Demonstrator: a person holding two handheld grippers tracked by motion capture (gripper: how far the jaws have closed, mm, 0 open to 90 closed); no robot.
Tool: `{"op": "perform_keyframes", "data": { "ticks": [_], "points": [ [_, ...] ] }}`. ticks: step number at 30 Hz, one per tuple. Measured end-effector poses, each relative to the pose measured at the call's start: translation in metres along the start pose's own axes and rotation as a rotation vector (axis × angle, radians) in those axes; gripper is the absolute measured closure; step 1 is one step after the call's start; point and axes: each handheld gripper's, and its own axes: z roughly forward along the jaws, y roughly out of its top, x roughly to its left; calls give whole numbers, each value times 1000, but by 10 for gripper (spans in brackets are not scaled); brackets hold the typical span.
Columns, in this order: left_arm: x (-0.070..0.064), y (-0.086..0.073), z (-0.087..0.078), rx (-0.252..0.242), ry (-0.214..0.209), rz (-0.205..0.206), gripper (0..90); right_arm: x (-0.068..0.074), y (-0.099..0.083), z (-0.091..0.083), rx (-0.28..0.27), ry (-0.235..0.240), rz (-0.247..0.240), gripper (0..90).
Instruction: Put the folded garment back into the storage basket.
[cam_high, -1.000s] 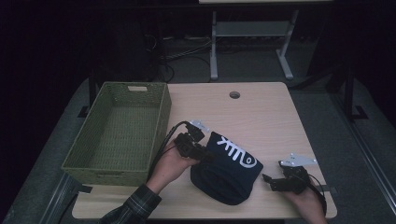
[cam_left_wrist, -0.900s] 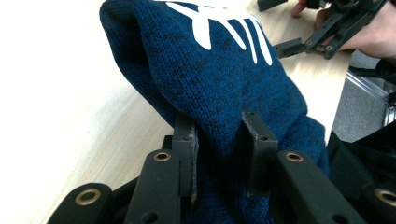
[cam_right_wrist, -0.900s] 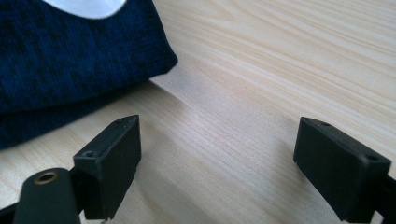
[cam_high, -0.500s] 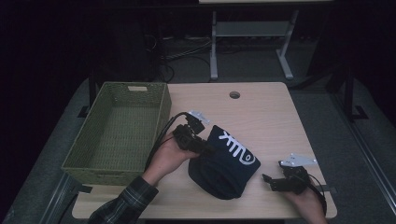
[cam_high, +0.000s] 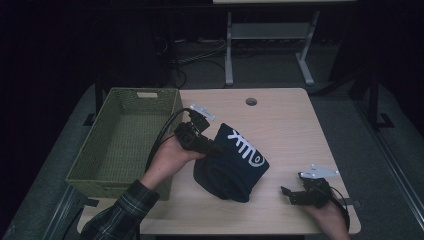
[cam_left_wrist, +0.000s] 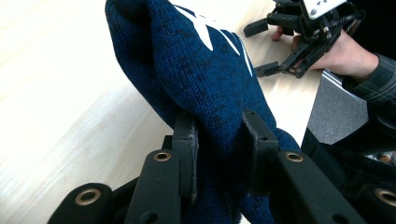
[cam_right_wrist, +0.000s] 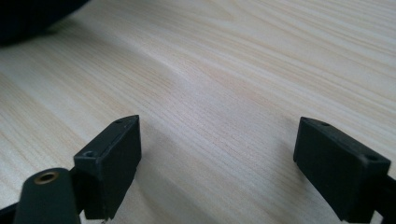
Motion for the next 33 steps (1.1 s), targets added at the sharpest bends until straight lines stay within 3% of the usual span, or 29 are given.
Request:
{"op": "perform_keyframes", "data": {
  "ticks": [21, 33],
  "points": [
    [9, 2, -60, -42, 65, -16, 706, 0, 0, 0, 0, 0, 0, 149],
    [18, -3, -100, -68, 85, -53, 705, 0, 0, 0, 1, 0, 4, 150]
  ]
}}
